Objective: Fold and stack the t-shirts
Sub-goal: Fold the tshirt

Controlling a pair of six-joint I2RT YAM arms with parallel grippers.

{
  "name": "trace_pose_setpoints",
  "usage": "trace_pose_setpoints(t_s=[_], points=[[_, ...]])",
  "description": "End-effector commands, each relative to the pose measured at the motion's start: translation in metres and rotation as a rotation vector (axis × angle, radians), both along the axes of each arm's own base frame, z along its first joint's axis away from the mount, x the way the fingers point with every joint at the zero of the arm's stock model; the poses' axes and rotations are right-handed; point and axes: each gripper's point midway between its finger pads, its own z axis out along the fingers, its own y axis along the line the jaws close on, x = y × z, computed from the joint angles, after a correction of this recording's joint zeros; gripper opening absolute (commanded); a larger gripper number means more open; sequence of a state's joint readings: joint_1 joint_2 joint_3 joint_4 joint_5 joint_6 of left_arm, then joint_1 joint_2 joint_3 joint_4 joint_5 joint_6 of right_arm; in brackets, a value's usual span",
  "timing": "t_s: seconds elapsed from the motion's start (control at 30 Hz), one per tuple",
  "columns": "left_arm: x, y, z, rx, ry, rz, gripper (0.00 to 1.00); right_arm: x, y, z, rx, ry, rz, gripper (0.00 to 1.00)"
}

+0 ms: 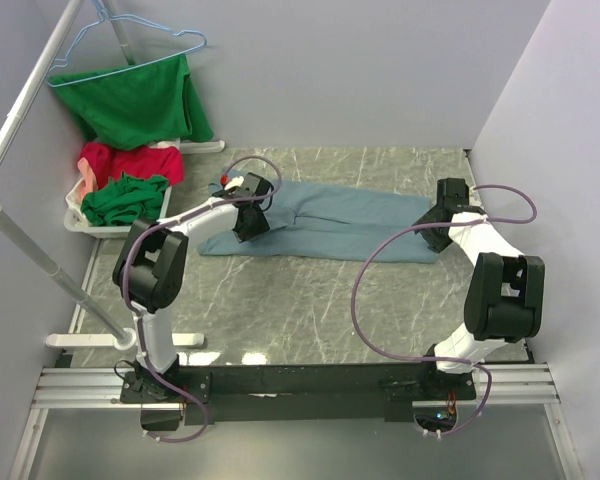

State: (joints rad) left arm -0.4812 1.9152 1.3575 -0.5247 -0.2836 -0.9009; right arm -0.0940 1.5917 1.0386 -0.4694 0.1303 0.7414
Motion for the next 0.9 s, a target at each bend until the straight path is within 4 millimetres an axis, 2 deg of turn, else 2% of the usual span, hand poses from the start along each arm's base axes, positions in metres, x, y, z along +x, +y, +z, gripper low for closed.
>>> trace_pose_setpoints(t_s=[0.0,0.23,0.33,0.37,0.43,0.47,0.6,0.73,0.77,0.83,0.87], points=[[0.003,0.004,0.001,0.027,-0.001,0.03,0.47,0.004,0.0,0.013,-0.017,-0.044,0.008,0.57],[0.003,0.006,-0.003,0.044,0.011,0.033,0.44,0.004,0.0,0.011,-0.019,-0.038,0.008,0.57],[0.006,0.005,-0.003,0.045,0.0,0.031,0.36,0.003,-0.001,0.01,-0.02,-0.034,0.008,0.57],[0.009,0.003,-0.001,0.04,-0.009,0.029,0.27,0.003,-0.001,0.011,-0.02,-0.036,0.008,0.57],[0.012,0.003,0.0,0.048,-0.013,0.031,0.15,0.003,-0.001,0.012,-0.022,-0.035,0.01,0.56],[0.015,0.003,0.004,0.051,-0.014,0.033,0.02,0.004,-0.001,0.013,-0.022,-0.037,0.01,0.56],[0.021,0.004,0.018,0.06,-0.045,0.046,0.01,0.004,-0.001,0.014,-0.024,-0.035,0.009,0.56],[0.03,0.004,0.042,0.053,-0.108,0.051,0.01,0.005,-0.001,0.015,-0.022,-0.039,0.007,0.56],[0.036,0.001,0.051,0.045,-0.131,0.048,0.01,0.005,-0.001,0.016,-0.022,-0.042,0.007,0.56],[0.043,-0.002,0.054,0.05,-0.142,0.033,0.01,0.005,-0.001,0.016,-0.02,-0.041,0.004,0.56],[0.052,-0.007,0.065,0.039,-0.169,0.026,0.01,0.006,-0.001,0.017,-0.021,-0.046,0.004,0.56]])
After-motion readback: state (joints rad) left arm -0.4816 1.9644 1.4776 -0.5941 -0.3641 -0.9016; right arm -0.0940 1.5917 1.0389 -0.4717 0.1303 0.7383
